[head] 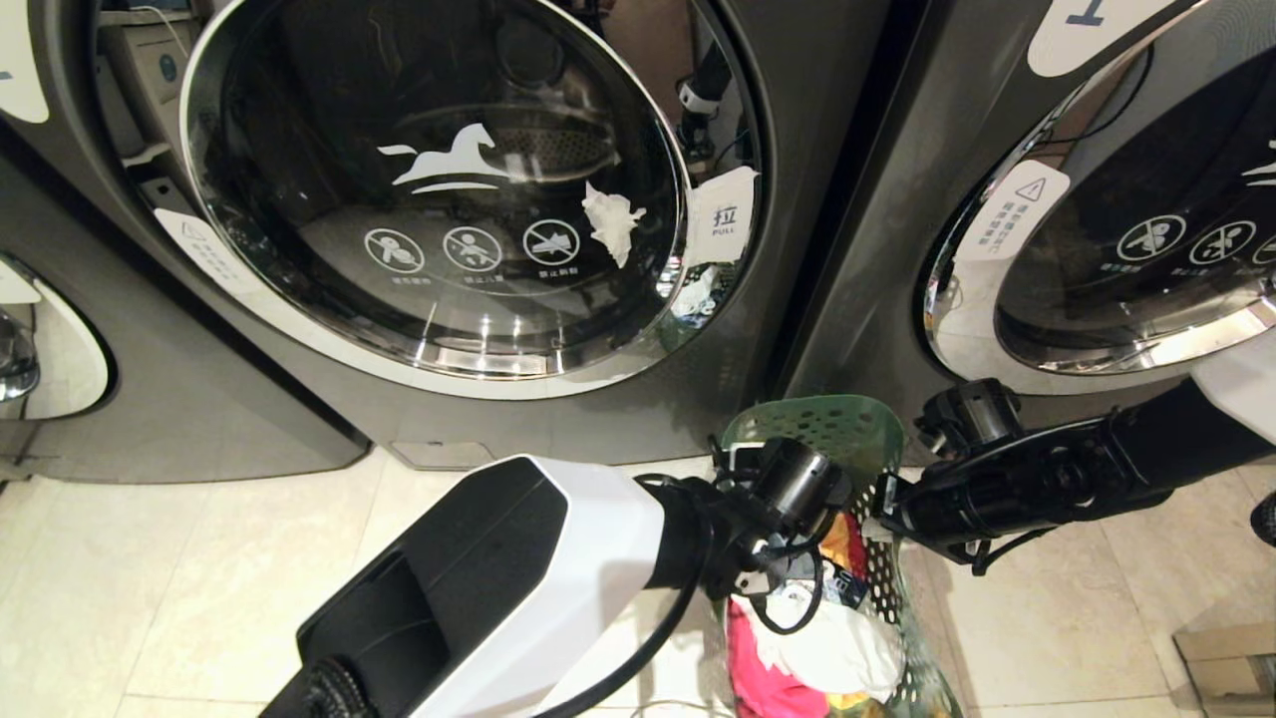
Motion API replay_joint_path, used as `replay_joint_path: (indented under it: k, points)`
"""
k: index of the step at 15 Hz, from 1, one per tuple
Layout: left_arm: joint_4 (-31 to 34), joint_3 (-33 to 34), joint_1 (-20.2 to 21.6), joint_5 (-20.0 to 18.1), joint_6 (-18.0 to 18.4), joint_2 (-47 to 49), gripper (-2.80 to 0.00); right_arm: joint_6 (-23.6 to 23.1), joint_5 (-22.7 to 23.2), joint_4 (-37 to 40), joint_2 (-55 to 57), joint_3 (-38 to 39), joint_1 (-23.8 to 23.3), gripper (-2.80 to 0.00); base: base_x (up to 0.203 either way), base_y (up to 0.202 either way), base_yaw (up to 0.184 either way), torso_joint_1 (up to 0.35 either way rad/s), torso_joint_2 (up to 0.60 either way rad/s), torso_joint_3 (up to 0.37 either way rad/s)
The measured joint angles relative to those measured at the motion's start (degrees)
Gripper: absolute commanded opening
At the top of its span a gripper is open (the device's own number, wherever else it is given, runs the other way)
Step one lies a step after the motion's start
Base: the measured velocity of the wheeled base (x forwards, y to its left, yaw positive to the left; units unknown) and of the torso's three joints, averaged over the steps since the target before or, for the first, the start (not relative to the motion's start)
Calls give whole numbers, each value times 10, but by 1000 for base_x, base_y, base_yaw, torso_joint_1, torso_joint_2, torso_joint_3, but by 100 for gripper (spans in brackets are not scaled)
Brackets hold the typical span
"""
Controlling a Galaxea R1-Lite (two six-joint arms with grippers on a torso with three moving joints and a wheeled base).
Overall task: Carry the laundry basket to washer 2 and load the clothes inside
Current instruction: Pick up the clothes basket and put it beside the washing machine
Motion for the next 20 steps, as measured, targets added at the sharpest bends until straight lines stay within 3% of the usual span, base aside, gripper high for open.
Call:
replay_joint_path:
  k: [4, 9, 12, 20]
  points:
    - [1, 0, 3, 28, -2, -15, 0, -13, -1, 0, 10, 1, -15, -280, 0, 0, 0, 0, 0, 0]
    - [-12, 1, 9, 9, -18, -39, 0, -23, 1, 0, 16, 0, -24, -280, 0, 0, 0, 0, 0, 0]
    - [-10, 4, 10, 10, -17, -50, 0, -90, 3, 5, 17, -7, -58, -280, 0, 0, 0, 0, 0, 0]
    - [-3, 5, 9, 11, -17, -64, 0, -175, -14, 24, 15, -29, -144, -280, 0, 0, 0, 0, 0, 0]
